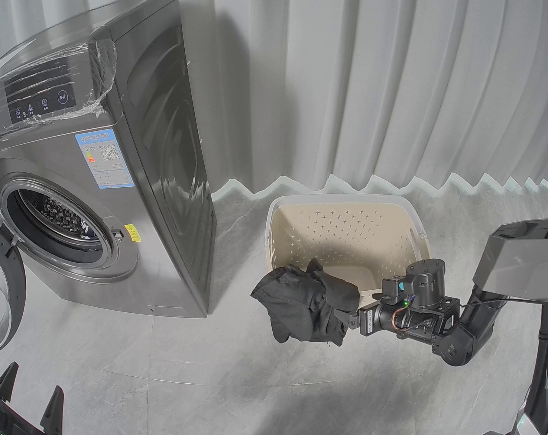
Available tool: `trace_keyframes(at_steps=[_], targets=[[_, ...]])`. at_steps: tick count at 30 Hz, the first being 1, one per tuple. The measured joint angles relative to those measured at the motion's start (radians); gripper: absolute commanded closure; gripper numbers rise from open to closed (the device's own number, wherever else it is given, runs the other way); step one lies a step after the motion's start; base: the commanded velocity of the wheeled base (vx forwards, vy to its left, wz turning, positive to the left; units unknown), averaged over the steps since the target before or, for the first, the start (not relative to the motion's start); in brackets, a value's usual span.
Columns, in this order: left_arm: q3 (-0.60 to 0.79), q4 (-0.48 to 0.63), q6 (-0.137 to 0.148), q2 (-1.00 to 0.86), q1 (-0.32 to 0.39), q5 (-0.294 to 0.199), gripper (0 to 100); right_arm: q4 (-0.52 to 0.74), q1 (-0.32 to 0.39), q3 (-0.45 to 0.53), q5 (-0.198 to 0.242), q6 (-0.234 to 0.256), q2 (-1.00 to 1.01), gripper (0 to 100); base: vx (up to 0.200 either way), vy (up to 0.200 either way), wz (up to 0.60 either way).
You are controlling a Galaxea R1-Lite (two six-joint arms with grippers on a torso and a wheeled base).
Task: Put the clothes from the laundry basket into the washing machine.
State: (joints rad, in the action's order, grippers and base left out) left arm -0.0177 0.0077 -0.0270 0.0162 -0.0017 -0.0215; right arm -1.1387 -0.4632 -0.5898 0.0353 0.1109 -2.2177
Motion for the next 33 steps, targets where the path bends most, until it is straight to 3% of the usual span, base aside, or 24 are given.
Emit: trace_keyframes(at_steps=[29, 30, 33], targets=[[0.000, 0.002, -0.002, 0.000, 0.000, 0.000, 0, -0.036, 0.015, -0.193, 0.009, -0.030, -0.185, 0, 0.000, 0.000, 0.00], [0.000, 0.002, -0.002, 0.000, 0.000, 0.000, 0, -0.036, 0.016, -0.197, 0.009, -0.030, -0.188, 100, 0.000, 0.000, 0.00], [0.000, 0.002, -0.003, 0.000, 0.000, 0.000, 0, -0.036, 0.016, -0.206, 0.009, -0.030, -0.193, 100, 0.000, 0.000, 0.00]])
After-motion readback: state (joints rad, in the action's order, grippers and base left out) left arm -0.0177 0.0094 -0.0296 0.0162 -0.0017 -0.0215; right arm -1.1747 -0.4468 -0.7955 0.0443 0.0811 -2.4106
